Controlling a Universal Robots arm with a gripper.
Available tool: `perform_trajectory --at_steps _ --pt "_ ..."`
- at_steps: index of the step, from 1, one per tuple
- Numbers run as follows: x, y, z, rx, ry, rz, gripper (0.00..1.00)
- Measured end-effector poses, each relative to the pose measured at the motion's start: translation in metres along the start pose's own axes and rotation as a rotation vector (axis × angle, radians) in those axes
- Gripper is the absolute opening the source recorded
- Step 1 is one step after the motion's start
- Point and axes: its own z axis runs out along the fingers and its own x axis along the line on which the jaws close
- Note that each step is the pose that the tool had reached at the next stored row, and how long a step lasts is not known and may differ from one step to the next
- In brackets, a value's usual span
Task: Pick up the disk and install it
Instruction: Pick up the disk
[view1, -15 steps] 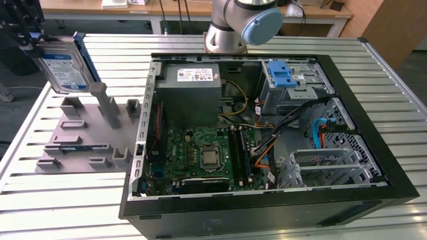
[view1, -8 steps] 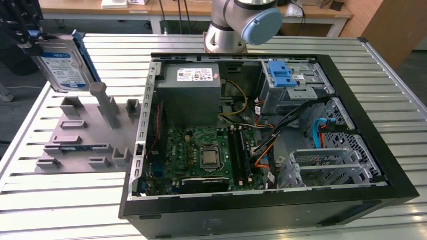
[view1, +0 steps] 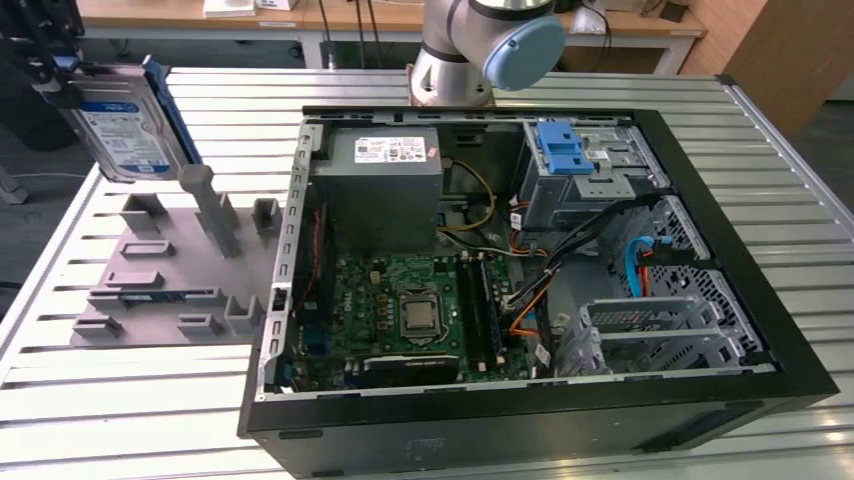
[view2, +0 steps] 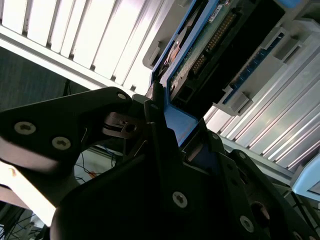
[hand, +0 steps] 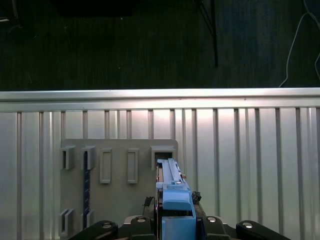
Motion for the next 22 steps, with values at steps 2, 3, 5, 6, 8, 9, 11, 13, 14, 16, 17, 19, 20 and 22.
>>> perform_trajectory --at_steps 2,3,5,6,8,9,11,13,14,16,17,19,20,22 --pt "-0.0001 0.0 -0.0011 -0.0001 0.0 0.0 0.36" --pt "-0.0001 0.0 -0.0016 0.0 0.0 0.0 0.36" --pt "-0.0001 0.0001 -0.0026 -0.0001 0.0 0.0 0.36" --pt "-0.0001 0.0001 -0.0032 -0.0001 0.0 0.0 0.36" --pt "-0.0002 0.0001 -0.0042 0.0 -0.0001 0.0 0.36" --pt "-0.0002 0.0001 -0.0048 0.0 0.0 0.0 0.36" --pt "-0.0002 0.0001 -0.0061 -0.0001 0.0 0.0 0.36" --pt "-0.0003 0.0001 -0.0074 0.0 0.0 0.0 0.36" --pt "-0.0003 0.0002 -0.0081 0.0 0.0 0.0 0.36" --pt "-0.0004 0.0002 -0.0093 0.0 0.0 0.0 0.36" --pt "-0.0004 0.0002 -0.0099 0.0 0.0 0.0 0.36" --pt "-0.0004 0.0002 -0.011 -0.0001 0.0 0.0 0.36" --pt "-0.0004 0.0002 -0.0115 -0.0001 0.0 0.0 0.36" --pt "-0.0005 0.0002 -0.0125 -0.0001 0.0 0.0 0.36"
